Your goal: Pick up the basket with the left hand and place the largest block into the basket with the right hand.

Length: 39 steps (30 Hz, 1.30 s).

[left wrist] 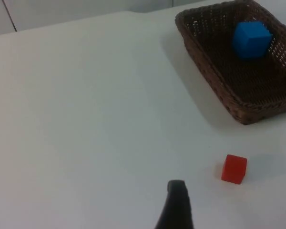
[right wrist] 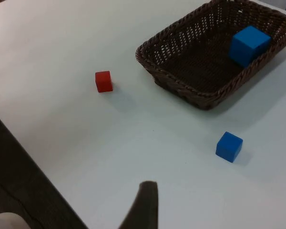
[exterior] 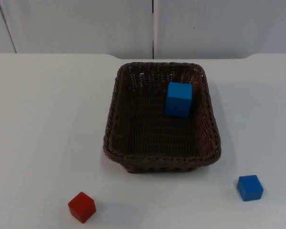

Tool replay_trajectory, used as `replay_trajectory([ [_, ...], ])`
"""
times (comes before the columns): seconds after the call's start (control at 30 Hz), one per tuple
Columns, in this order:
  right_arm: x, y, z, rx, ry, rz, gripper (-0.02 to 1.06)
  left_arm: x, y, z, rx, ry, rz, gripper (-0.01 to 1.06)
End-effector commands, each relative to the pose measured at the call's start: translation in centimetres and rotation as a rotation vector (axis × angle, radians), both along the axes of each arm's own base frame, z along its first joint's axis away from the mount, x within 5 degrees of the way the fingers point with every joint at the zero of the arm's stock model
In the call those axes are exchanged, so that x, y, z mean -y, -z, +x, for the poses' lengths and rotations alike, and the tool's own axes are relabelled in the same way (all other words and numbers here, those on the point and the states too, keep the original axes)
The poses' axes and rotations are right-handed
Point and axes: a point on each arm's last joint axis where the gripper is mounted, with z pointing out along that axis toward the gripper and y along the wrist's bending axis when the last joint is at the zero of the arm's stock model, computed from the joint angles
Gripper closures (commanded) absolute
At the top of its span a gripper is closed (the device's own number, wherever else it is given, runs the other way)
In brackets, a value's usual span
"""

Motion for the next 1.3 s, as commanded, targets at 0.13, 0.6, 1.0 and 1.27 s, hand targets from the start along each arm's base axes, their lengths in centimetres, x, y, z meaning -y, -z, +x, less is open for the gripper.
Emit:
replay_trajectory([
  [0.13,-0.02,-0.07,0.05,0.010,0.007,0.009,0.27,0.01,0.01,0.06,0.009,-0.002,-0.009,0.40],
  [0.6,-0.02,-0.07,0.05,0.010,0.007,0.009,0.27,0.01,0.06,0.07,0.012,0.005,0.004,0.40],
  [1.0,-0.02,-0.07,0.05,0.010,0.007,0.009,0.18,0.01,0.06,0.07,0.013,0.007,0.007,0.31],
  [1.27,-0.02,-0.07,0.05,0.012,0.006,0.008,-0.01,-0.02,0.06,0.09,0.014,0.004,0.011,0.00],
])
